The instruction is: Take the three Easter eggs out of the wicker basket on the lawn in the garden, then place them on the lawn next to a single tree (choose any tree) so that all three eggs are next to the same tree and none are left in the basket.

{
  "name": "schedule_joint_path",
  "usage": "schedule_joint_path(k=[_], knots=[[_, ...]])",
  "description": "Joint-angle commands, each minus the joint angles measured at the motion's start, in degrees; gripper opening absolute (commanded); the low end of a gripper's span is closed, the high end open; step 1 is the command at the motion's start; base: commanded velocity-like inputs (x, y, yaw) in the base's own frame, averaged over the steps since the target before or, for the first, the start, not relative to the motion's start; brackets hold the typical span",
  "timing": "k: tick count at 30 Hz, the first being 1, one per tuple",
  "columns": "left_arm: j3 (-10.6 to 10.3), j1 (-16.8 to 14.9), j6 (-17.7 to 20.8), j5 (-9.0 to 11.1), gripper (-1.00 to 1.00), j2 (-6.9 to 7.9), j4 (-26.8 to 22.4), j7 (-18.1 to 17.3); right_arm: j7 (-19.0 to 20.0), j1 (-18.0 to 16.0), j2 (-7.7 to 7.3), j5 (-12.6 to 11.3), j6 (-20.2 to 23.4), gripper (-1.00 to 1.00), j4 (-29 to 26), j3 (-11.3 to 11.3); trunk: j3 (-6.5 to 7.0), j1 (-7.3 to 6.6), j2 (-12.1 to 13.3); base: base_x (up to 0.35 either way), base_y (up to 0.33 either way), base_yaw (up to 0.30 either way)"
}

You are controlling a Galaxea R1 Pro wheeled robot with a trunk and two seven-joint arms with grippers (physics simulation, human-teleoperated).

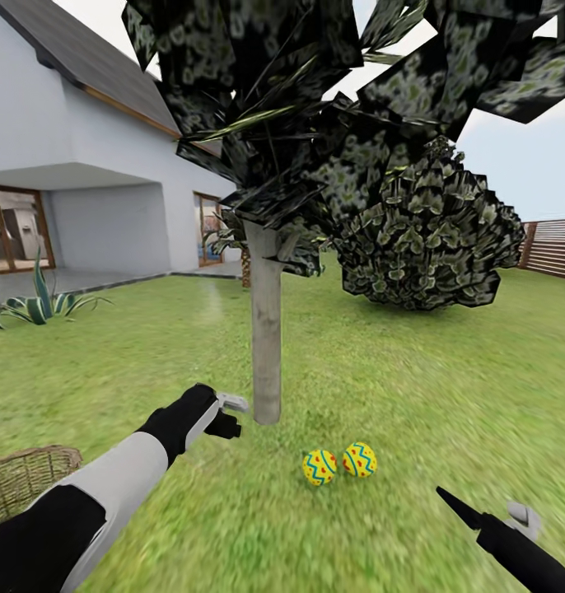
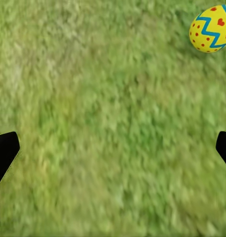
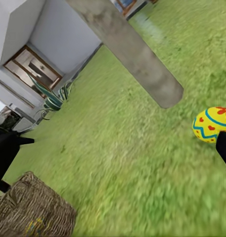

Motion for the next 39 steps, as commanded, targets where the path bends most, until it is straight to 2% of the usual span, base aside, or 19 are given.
schedule_joint_path(k=[1,7,39], knots=[[-0.4,-0.1,0.2,0.4,1.0,0.03,0.0,0.2,0.0,0.0,0.0,-0.3,0.4,1.0,0.0,0.0,0.25,-0.03,0.0,0.0,0.0,0.199],[-0.4,-0.1,0.2,0.4,1.0,0.03,0.0,0.2,0.0,0.0,0.04,-0.3,0.4,1.0,0.1,0.0,2.05,-0.18,0.1,0.0,0.0,0.199],[-0.4,-0.1,0.2,0.3,1.0,0.03,0.0,0.2,0.0,0.0,-0.03,-0.3,0.4,1.0,0.3,0.1,10.24,-7.2,12.9,0.0,0.0,0.199]])
